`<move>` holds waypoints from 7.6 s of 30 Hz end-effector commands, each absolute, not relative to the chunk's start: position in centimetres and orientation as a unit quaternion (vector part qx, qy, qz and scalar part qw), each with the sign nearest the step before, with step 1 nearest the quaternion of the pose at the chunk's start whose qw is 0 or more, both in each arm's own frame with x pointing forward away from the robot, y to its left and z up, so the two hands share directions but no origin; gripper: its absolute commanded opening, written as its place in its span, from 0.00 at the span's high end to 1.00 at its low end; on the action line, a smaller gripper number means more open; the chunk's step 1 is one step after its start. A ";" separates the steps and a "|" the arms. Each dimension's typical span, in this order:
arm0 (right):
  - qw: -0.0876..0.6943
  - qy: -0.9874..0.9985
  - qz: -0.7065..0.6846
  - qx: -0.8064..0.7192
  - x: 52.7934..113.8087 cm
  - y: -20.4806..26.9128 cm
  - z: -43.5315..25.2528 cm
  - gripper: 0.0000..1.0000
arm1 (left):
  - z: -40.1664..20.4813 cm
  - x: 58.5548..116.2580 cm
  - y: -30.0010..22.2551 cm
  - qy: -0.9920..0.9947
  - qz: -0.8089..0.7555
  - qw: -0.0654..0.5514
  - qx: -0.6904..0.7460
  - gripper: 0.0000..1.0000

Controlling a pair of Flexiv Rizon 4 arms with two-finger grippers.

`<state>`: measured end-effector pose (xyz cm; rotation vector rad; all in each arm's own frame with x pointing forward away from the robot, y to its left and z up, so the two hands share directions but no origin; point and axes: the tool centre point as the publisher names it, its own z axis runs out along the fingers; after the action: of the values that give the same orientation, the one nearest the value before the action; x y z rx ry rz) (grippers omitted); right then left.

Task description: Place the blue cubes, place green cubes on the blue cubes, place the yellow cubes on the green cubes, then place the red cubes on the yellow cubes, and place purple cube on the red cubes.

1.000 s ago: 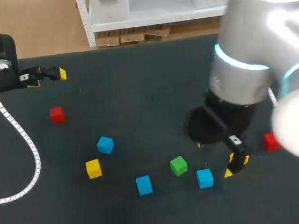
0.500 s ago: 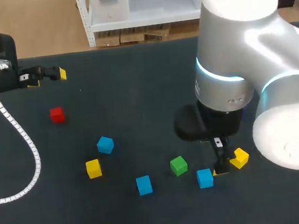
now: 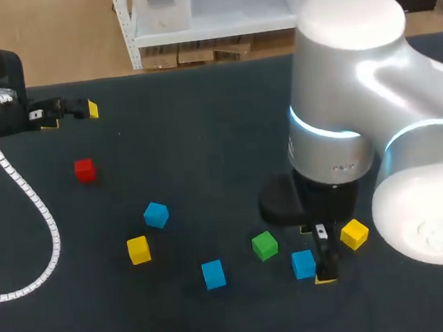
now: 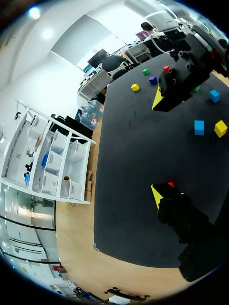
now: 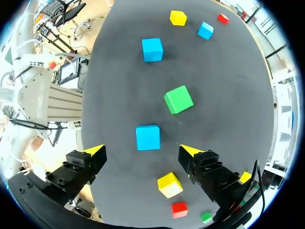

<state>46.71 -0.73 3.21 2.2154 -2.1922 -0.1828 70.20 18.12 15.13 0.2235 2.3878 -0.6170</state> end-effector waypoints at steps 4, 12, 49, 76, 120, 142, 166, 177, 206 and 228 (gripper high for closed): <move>0.017 -0.697 -0.074 0.713 46.4 -0.4 2.3 0.00 | 15.0 70.2 18.3 0.909 -0.240 0.329 0.087 0.00; 0.011 -0.689 -0.079 0.721 46.6 0.1 1.6 0.00 | 15.0 70.2 18.3 0.909 -0.240 0.329 0.087 0.00; -0.005 -0.705 -0.028 0.708 51.7 -0.3 2.5 1.00 | 15.0 70.2 18.3 0.909 -0.240 0.329 0.087 0.00; 0.025 -0.726 -0.054 0.685 64.6 0.9 0.9 1.00 | 15.0 70.2 18.3 0.909 -0.240 0.329 0.087 0.00; 0.003 -0.691 -0.055 0.720 64.8 0.6 4.6 0.00 | 15.0 70.2 18.3 0.909 -0.240 0.329 0.087 0.00; -0.014 -0.578 -0.093 0.811 47.8 2.9 8.0 0.00 | 15.0 70.2 18.3 0.909 -0.240 0.329 0.087 0.00; -0.015 -0.560 -0.111 0.821 45.4 4.7 9.1 0.00 | 15.0 70.2 18.3 0.909 -0.240 0.329 0.087 0.00; 0.034 -0.612 -0.080 0.786 44.0 3.6 6.1 0.00 | 15.0 70.2 18.3 0.909 -0.240 0.329 0.087 0.00; 0.014 -0.591 -0.015 0.806 44.6 13.2 4.1 0.00 | 15.0 70.2 18.3 0.909 -0.240 0.329 0.087 0.00; 0.020 -0.629 -0.047 0.775 47.2 13.9 0.6 0.00 | 15.0 70.2 18.3 0.909 -0.240 0.329 0.087 0.00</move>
<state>47.00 13.77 1.07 2.4066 -1.9548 -0.1430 70.21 18.12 15.13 0.2234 2.3877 -0.6168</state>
